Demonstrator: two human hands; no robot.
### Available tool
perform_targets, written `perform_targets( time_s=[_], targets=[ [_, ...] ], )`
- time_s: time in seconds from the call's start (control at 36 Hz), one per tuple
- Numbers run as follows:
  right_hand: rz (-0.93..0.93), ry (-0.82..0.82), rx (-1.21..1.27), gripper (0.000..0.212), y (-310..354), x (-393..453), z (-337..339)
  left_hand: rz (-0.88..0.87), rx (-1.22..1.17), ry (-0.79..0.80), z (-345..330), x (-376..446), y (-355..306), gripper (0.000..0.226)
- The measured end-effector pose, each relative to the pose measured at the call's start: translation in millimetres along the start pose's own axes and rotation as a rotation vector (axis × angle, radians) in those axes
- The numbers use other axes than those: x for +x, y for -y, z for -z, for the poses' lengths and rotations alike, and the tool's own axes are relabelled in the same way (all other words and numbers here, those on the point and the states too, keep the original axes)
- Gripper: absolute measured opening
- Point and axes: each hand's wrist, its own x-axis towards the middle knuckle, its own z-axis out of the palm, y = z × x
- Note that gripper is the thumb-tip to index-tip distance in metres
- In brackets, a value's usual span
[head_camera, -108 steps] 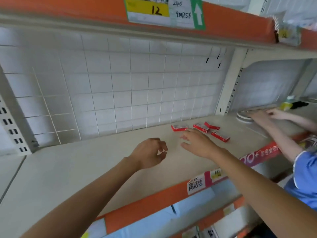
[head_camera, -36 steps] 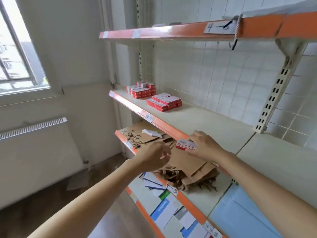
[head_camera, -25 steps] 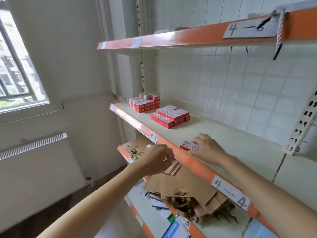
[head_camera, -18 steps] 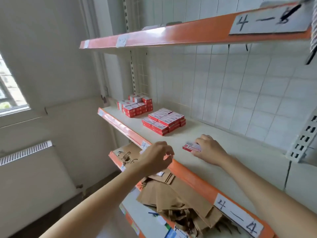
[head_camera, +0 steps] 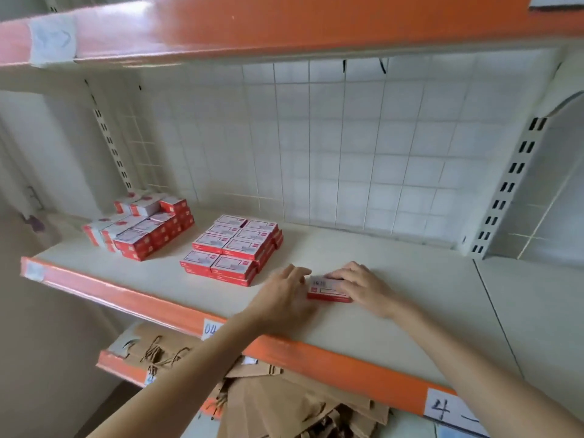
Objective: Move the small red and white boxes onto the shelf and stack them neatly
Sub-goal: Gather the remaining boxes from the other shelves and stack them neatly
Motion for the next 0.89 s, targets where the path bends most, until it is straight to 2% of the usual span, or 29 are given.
perform_targets(
  time_s=[0.06,0.11,0.17,0.25,0.36,0.64,0.75,0.83,0.89],
  targets=[
    [-0.044,-0.097,0.155,0.045,2.0,-1.7,-2.1,-0.045,-0.055,0.015,1.7,6.1,7.8,0.057],
    [-0.084,-0.265,0.161,0.043,0.3,-3.4,-4.4,-0.087,-0.125,0.019,0.6,11.7,16.9,0.056],
    [-0.128,-0.408,0.109,0.033,-5.2,-3.8,-7.5,-0.113,-0.173,0.017,-2.7,17.2,23.8,0.054],
    [-0.161,-0.504,-0.044,0.025,-12.1,-3.3,-11.1,-0.109,-0.221,-0.029,-5.3,20.6,24.1,0.059],
    [-0.140,-0.523,-0.141,0.020,-15.1,-3.1,-14.5,-0.131,-0.284,-0.046,-8.4,20.3,28.6,0.052],
    [-0.131,-0.570,-0.028,0.022,-20.3,-6.5,-13.3,-0.115,-0.321,-0.001,-10.4,19.5,34.6,0.049],
    [-0.128,-0.574,-0.026,0.022,-22.1,-5.6,-13.0,-0.066,-0.393,0.009,-8.5,20.2,35.3,0.036],
    [-0.118,-0.580,-0.022,0.022,-23.7,-3.4,-12.7,-0.026,-0.425,-0.008,-6.5,20.6,33.4,0.019],
    [-0.120,-0.578,-0.019,0.023,-24.3,-2.1,-12.4,-0.017,-0.401,-0.040,-7.3,22.0,32.8,0.024]
  ],
)
